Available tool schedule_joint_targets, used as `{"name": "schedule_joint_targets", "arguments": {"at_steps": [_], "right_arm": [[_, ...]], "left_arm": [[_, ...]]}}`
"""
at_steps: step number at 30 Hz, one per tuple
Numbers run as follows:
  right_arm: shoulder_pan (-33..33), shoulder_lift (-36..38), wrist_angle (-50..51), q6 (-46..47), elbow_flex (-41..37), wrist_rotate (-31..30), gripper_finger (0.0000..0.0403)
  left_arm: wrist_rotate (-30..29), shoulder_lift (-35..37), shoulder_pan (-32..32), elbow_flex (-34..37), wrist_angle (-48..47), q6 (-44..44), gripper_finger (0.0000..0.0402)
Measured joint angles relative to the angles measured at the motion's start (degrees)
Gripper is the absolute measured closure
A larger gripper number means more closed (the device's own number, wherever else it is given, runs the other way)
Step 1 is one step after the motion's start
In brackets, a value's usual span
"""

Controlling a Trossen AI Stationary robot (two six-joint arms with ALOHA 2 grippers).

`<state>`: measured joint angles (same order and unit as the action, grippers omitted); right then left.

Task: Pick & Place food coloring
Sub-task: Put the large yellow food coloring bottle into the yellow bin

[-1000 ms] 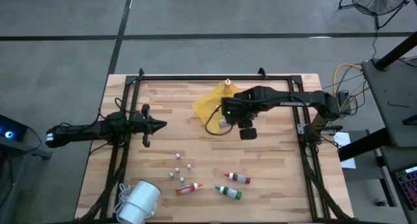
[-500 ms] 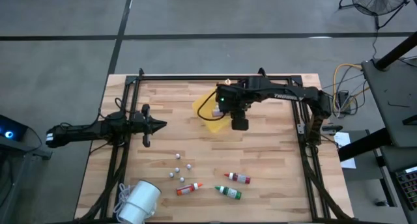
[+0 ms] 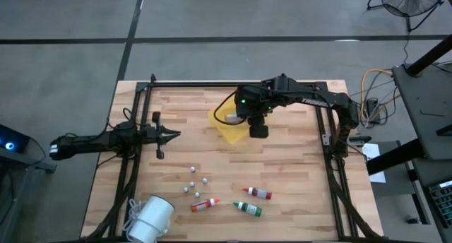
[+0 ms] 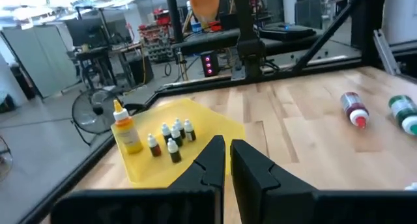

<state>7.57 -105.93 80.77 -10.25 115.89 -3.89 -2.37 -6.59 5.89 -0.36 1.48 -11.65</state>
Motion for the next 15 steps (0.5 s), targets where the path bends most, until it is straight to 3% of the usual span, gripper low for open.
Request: {"name": "schedule_joint_targets", "arguments": {"at_steps": [8,15], "right_arm": [[-0.02,-0.02,1.12,3.3,0.11,0.01,0.0295],[-0.02,-0.02,1.85,6.38,0.11,0.01,0.0295]], "left_arm": [[-0.2,0.0,0.0,0.0,0.19,5.73,0.0402],[1.59,0.02,-0.02,0.0,1.96,31.27,0.0402]]}}
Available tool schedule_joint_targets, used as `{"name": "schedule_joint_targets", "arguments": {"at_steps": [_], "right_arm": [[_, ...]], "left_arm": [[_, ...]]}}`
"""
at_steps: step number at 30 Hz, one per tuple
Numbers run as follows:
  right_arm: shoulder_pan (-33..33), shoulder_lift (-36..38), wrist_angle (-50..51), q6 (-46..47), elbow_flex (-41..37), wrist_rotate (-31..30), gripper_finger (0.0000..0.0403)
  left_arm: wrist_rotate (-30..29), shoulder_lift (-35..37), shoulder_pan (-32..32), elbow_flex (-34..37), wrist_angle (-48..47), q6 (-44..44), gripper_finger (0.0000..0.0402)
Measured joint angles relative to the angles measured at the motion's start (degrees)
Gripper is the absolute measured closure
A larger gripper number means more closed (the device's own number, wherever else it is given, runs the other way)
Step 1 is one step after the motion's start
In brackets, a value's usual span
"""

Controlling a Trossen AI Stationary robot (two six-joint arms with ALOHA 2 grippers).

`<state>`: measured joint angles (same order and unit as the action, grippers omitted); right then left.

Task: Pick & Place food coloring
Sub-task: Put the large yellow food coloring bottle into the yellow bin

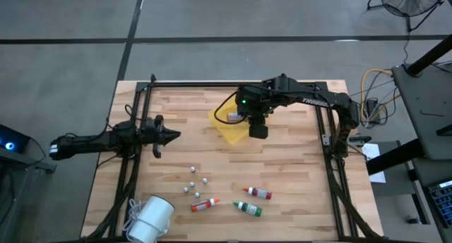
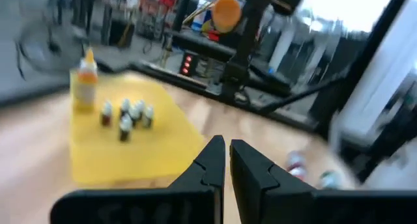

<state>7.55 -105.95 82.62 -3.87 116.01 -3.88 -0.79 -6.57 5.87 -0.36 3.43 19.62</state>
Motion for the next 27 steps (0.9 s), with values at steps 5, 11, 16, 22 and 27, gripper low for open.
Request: {"name": "schedule_joint_targets", "arguments": {"at_steps": [5,11,16,22,27], "right_arm": [[0.0,0.0,0.81,0.93,0.0,0.52,0.0295],[-0.02,0.01,0.86,2.24,-0.04,0.85,0.0295],[-0.02,-0.01,1.03,2.89,-0.04,0.85,0.0295],[-0.02,-0.01,1.02,3.89,-0.07,0.85,0.0295],[-0.02,-0.01,1.0,3.92,-0.07,0.85,0.0294]], "left_arm": [[-0.64,0.0,0.0,0.0,1.34,9.18,0.0402],[-0.62,-0.02,0.0,0.0,2.15,11.32,0.0402],[-0.84,-0.02,0.02,0.0,3.32,13.45,0.0401],[-1.39,-0.02,0.02,-0.96,3.66,20.6,0.0366],[-3.47,-0.03,0.04,-2.35,3.95,20.66,0.0282]]}}
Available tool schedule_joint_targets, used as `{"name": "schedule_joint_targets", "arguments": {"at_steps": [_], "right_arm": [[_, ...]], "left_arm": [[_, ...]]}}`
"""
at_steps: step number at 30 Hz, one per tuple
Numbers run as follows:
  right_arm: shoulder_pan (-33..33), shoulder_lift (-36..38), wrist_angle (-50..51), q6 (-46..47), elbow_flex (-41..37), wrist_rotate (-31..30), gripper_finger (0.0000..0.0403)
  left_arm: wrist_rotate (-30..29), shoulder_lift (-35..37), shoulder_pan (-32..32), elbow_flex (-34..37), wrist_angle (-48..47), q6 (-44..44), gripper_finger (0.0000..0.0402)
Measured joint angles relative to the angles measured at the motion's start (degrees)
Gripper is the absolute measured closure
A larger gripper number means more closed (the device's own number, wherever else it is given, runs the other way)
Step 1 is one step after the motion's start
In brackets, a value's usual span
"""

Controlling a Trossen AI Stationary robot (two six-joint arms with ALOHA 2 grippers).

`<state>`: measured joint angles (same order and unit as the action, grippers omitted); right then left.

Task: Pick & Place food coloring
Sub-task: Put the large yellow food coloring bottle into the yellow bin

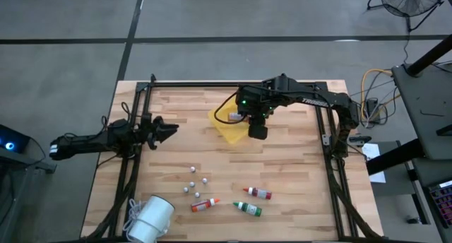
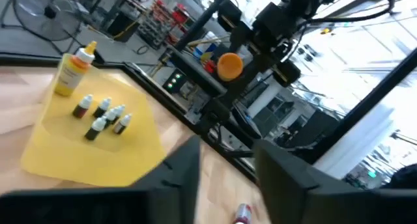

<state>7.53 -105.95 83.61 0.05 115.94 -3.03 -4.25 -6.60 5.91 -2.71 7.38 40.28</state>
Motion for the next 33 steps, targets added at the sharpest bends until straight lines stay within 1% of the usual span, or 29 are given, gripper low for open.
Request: {"name": "schedule_joint_targets", "arguments": {"at_steps": [4,6,8,10,13,17,27,33], "right_arm": [[0.0,0.0,0.0,-0.01,0.0,0.02,0.0294],[0.0,0.02,0.0,-0.1,0.0,0.02,0.0294],[0.0,0.0,0.0,-0.2,0.0,0.02,0.0294],[0.0,0.0,-0.01,-0.2,0.0,0.02,0.0294],[0.0,0.0,-0.01,-0.38,-0.02,0.07,0.0294],[0.02,0.0,-0.02,-0.5,-0.02,0.24,0.0294],[-0.02,0.0,-0.02,-0.66,-0.02,2.14,0.0294],[-0.02,0.02,-0.04,-0.94,-0.02,2.16,0.0294]], "left_arm": [[-1.39,-0.04,0.0,-0.05,0.04,0.92,0.0208],[-1.59,-0.09,0.0,-0.07,0.11,1.53,0.0179],[-1.79,-0.19,0.0,-0.15,0.44,1.78,0.0158],[-1.77,-0.43,0.0,-0.83,0.55,1.84,0.0147],[-1.72,-1.63,0.0,-3.63,0.6,1.43,0.0145],[-0.99,-5.62,0.0,-9.68,-0.15,-2.98,0.0147],[1.97,-22.57,-0.01,-26.69,-5.71,-15.35,0.0148],[1.95,-30.89,-0.02,-34.28,-6.44,-22.19,0.0147]]}}
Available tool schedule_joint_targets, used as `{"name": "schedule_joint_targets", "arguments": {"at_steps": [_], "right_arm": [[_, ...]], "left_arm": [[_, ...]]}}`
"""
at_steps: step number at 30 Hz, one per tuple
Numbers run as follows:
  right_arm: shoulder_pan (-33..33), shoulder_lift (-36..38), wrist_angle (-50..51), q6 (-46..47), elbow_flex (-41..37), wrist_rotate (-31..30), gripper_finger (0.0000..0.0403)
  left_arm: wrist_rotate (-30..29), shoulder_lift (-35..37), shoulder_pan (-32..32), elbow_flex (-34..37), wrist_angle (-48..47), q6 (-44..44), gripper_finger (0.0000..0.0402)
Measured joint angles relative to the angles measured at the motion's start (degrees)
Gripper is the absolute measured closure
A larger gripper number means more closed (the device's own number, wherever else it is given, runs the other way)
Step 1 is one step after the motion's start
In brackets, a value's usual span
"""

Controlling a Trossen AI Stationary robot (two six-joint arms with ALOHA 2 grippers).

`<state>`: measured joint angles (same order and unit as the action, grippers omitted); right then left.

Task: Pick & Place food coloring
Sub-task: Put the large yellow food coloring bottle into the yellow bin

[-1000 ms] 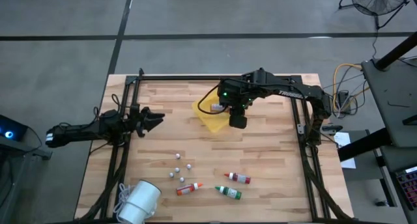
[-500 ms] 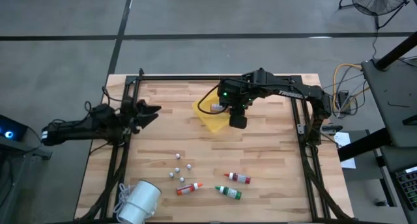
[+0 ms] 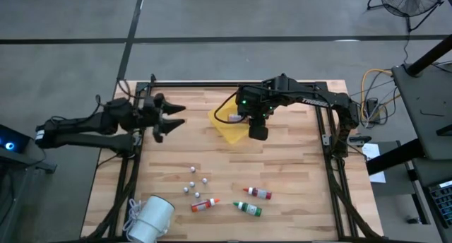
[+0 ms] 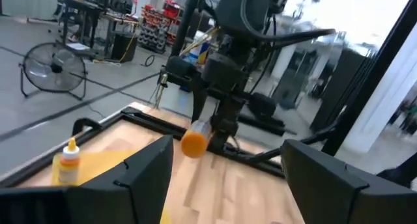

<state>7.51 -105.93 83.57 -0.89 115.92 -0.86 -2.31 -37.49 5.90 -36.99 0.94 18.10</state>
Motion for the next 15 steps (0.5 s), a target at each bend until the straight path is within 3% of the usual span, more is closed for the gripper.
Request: {"name": "schedule_joint_targets", "arguments": {"at_steps": [7,15], "right_arm": [[0.0,0.0,0.02,-1.06,0.0,0.0,0.0294],[-0.04,0.11,0.0,-2.49,1.36,1.83,0.0294]], "left_arm": [[0.13,-7.76,0.02,-2.61,-0.8,-2.44,0.0147],[1.54,-13.11,0.02,-2.63,8.05,-3.01,0.0147]]}}
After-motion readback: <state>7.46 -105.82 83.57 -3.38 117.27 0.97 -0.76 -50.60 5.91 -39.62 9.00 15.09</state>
